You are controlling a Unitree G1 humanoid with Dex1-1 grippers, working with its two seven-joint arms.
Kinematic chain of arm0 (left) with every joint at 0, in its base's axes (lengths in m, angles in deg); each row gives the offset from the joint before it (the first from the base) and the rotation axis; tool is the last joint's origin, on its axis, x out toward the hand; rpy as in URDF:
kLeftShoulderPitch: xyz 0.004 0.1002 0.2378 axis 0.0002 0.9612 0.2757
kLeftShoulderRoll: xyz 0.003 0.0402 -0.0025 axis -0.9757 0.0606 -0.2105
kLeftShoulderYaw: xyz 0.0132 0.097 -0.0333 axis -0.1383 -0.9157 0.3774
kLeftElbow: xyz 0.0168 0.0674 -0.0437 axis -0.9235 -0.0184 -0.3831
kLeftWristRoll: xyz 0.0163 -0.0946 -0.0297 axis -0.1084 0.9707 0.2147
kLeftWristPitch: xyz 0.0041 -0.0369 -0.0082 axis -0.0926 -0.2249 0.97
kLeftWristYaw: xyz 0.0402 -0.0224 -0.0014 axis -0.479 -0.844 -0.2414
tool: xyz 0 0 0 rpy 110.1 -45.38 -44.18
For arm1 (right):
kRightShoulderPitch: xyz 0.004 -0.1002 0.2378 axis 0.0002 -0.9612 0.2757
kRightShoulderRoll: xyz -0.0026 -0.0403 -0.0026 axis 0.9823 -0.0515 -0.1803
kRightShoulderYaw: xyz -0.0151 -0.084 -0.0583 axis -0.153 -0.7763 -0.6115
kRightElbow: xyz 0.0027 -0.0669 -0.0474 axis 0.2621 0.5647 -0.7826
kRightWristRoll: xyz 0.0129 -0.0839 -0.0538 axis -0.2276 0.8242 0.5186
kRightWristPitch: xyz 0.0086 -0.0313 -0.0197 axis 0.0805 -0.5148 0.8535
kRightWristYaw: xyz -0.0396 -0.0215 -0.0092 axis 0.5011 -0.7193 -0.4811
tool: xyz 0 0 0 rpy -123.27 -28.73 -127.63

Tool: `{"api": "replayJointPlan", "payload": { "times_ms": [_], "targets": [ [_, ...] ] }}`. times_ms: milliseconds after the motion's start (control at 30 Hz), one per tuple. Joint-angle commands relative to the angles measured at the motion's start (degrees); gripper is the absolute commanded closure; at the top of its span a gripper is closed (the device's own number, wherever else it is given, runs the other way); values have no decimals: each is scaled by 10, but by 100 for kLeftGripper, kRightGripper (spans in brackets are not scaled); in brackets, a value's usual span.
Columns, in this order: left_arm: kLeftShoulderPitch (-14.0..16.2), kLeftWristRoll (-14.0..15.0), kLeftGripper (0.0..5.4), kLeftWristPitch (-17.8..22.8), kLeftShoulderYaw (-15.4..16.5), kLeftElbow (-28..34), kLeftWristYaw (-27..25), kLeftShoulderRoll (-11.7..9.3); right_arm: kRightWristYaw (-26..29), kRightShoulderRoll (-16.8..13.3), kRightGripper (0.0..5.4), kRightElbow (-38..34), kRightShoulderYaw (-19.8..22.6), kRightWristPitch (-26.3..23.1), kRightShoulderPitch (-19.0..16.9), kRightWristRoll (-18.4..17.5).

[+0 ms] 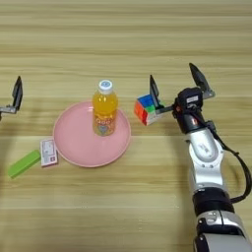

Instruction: Move the objects on the table

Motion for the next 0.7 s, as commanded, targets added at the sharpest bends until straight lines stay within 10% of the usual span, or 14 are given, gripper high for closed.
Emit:
{"api": "replayJointPlan", "payload": {
  "times_ms": [33,400,700],
  "targets": [
    [-1,-2,0,-5,2,5,4,-3,1,-1,2,2,3,-4,-1,-2],
    [2,-5,0,-4,0,14,6,-3,-22,4,2,-2,2,15,-3,15],
    [2,-7,0,-3,-1,16,8,-4,74,-14,2,-17,-10,-61,0,-47]
  ]
}}
